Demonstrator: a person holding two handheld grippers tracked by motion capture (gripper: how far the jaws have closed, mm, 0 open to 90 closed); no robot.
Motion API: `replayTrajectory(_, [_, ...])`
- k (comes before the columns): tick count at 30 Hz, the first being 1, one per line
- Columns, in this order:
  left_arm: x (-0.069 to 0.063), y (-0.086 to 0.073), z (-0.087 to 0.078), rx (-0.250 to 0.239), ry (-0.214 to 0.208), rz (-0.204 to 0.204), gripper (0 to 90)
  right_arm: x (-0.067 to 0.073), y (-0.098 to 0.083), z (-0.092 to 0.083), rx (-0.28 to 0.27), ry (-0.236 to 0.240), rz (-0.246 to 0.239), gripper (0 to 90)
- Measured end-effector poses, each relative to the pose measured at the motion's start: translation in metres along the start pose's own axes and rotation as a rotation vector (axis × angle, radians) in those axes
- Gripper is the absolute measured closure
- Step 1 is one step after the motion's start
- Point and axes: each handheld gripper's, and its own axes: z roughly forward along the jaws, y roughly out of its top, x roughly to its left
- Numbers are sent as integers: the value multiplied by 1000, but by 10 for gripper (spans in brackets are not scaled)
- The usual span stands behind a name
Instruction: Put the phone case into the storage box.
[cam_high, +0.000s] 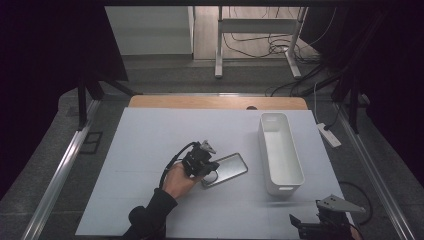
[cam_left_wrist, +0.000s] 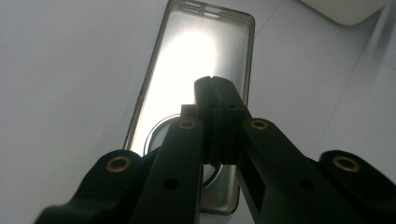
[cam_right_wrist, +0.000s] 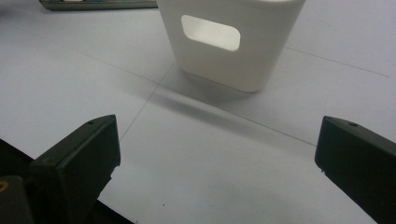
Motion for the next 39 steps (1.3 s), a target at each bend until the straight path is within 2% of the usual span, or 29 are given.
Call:
replayTrajectory(6, [-6, -4, 8, 7, -8, 16, 893, 0, 0, 0, -1, -1, -1, 5])
replayTrajectory(18, [-9, -5, 24, 22, -16, 3, 893, 1, 0, 0, 3, -2, -6, 6])
replayTrajectory(30, [-14, 12, 42, 32, -22, -3, 893, 1, 0, 0, 6, -6, -10, 6])
replayTrajectory(33, [-14, 18, 48, 42, -18, 14, 893, 1, 0, 0, 3, -1, -8, 7])
replayTrajectory(38, [-15, 23, 54, 47, -18, 19, 894, 1, 0, 0, 5, 0, -10, 7])
replayTrajectory(39, [-15, 25, 55, 56, -19, 31, 894, 1, 0, 0, 5, 0, -10, 7])
